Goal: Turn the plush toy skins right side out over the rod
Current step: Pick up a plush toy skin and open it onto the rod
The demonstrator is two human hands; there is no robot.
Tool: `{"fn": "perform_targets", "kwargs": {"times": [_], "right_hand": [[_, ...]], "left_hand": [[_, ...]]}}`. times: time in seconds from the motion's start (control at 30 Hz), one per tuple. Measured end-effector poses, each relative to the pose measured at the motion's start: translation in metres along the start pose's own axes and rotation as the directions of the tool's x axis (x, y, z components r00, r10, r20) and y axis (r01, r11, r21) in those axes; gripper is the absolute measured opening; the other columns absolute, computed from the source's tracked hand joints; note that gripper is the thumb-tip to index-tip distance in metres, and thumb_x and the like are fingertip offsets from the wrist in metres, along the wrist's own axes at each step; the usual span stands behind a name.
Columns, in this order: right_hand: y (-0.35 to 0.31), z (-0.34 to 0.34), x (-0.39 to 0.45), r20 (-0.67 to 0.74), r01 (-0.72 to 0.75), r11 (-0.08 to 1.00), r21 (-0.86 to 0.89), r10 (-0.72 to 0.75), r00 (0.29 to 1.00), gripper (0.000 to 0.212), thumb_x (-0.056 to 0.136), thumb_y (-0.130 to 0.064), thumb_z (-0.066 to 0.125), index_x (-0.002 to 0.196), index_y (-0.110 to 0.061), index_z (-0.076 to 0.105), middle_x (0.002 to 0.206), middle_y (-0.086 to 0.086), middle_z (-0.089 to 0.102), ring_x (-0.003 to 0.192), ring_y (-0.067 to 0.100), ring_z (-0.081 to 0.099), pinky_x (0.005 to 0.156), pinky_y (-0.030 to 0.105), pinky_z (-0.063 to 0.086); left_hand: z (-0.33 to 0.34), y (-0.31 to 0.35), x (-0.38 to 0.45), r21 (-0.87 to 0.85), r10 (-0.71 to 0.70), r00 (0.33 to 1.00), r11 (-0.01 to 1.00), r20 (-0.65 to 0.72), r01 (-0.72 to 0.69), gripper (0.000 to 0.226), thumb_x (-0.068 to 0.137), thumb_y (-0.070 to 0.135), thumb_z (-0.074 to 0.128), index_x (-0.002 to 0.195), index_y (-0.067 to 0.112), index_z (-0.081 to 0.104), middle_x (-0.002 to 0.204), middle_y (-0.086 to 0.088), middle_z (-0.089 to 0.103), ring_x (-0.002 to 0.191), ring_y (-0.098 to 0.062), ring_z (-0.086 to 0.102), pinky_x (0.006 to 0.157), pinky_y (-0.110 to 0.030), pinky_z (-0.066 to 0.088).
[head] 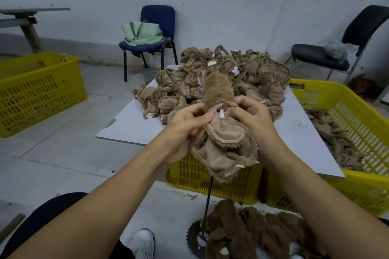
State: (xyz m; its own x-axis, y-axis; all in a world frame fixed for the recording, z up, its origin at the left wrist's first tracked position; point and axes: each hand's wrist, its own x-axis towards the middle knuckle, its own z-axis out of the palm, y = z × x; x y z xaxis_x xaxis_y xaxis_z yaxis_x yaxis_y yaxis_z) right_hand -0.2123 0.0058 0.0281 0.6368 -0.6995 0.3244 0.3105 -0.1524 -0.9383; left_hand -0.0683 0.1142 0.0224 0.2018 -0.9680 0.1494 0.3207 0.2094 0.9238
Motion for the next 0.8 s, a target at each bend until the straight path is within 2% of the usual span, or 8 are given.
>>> {"fn": "perform_targets", "kwargs": {"times": [0.13, 0.23, 0.3, 0.43, 0.53, 0.67, 0.73, 0.8], "right_hand": [[0.009, 0.006, 0.0, -0.09, 0.048, 0.999, -0.002, -0.048, 0.995, 0.038, 0.086, 0.003, 0.065, 0.062, -0.015, 0.041, 0.063, 0.007, 0.04, 0.057, 0.014, 0.039, 0.057, 0.028, 0.037], [0.006, 0.009, 0.008, -0.102, -0.029, 0.994, 0.108, 0.04, 0.994, 0.023, 0.085, 0.008, 0.064, 0.076, -0.012, 0.056, 0.068, 0.004, 0.061, 0.062, 0.016, 0.058, 0.061, 0.028, 0.048], [0.003, 0.009, 0.01, -0.074, -0.056, 0.982, 0.183, 0.07, 0.995, 0.021, 0.075, -0.009, 0.073, 0.094, -0.012, 0.064, 0.078, -0.005, 0.074, 0.075, 0.01, 0.071, 0.068, 0.022, 0.056], [0.003, 0.016, 0.003, 0.028, -0.091, 0.992, 0.087, 0.088, 0.996, 0.023, 0.087, -0.004, 0.07, 0.11, -0.007, 0.069, 0.101, 0.011, 0.076, 0.095, 0.022, 0.072, 0.081, 0.03, 0.059], [0.002, 0.016, 0.003, 0.055, -0.161, 0.972, 0.168, 0.154, 0.987, 0.036, 0.087, 0.001, 0.066, 0.122, -0.004, 0.064, 0.116, 0.018, 0.07, 0.102, 0.028, 0.07, 0.085, 0.036, 0.059], [-0.001, 0.005, 0.008, 0.207, -0.266, 0.917, 0.297, 0.21, 0.956, 0.049, 0.084, 0.005, 0.059, 0.132, -0.006, 0.059, 0.132, 0.017, 0.063, 0.121, 0.039, 0.059, 0.103, 0.048, 0.044], [0.002, 0.006, 0.006, 0.231, -0.185, 0.948, 0.258, 0.125, 0.965, 0.047, 0.084, 0.005, 0.067, 0.129, -0.008, 0.06, 0.128, 0.011, 0.066, 0.114, 0.032, 0.062, 0.097, 0.044, 0.051], [0.004, 0.008, 0.003, 0.152, -0.097, 0.97, 0.224, 0.063, 0.986, 0.047, 0.074, 0.004, 0.074, 0.118, -0.01, 0.064, 0.114, 0.003, 0.072, 0.101, 0.02, 0.068, 0.084, 0.031, 0.059]], "left_hand": [[0.006, -0.014, 0.005, 0.102, 0.169, 0.979, 0.982, -0.118, -0.157, 0.016, 0.088, 0.009, 0.068, 0.103, 0.003, 0.068, 0.098, -0.013, 0.076, 0.089, -0.022, 0.073, 0.074, -0.028, 0.059], [0.005, -0.01, 0.008, 0.237, 0.308, 0.939, 0.934, -0.153, -0.268, 0.005, 0.087, 0.008, 0.07, 0.093, 0.007, 0.07, 0.094, -0.011, 0.076, 0.087, -0.022, 0.073, 0.072, -0.028, 0.058], [0.005, -0.004, 0.011, 0.337, 0.403, 0.898, 0.882, -0.178, -0.329, 0.004, 0.085, 0.007, 0.071, 0.088, 0.005, 0.069, 0.089, -0.009, 0.074, 0.084, -0.02, 0.072, 0.071, -0.029, 0.057], [0.006, -0.003, 0.016, 0.565, 0.592, 0.769, 0.73, -0.242, -0.385, 0.012, 0.088, -0.001, 0.067, 0.085, -0.01, 0.061, 0.079, -0.026, 0.062, 0.069, -0.027, 0.057, 0.059, -0.044, 0.051], [0.004, -0.002, 0.022, 0.573, 0.579, 0.759, 0.745, -0.298, -0.343, 0.015, 0.09, -0.002, 0.067, 0.08, -0.01, 0.059, 0.072, -0.024, 0.058, 0.062, -0.037, 0.049, 0.054, -0.046, 0.046], [-0.004, 0.006, 0.028, 0.473, 0.485, 0.785, 0.834, -0.386, -0.283, 0.036, 0.088, 0.003, 0.071, 0.067, -0.01, 0.045, 0.062, -0.01, 0.042, 0.06, -0.019, 0.037, 0.053, -0.03, 0.036], [-0.006, 0.007, 0.028, 0.432, 0.428, 0.813, 0.867, -0.395, -0.247, 0.028, 0.088, 0.0, 0.069, 0.074, -0.015, 0.05, 0.064, -0.022, 0.047, 0.063, -0.022, 0.043, 0.057, -0.032, 0.042], [-0.004, 0.003, 0.024, 0.413, 0.339, 0.86, 0.895, -0.382, -0.169, 0.009, 0.087, -0.007, 0.062, 0.081, -0.005, 0.068, 0.077, -0.032, 0.061, 0.069, -0.025, 0.053, 0.062, -0.038, 0.046]]}}
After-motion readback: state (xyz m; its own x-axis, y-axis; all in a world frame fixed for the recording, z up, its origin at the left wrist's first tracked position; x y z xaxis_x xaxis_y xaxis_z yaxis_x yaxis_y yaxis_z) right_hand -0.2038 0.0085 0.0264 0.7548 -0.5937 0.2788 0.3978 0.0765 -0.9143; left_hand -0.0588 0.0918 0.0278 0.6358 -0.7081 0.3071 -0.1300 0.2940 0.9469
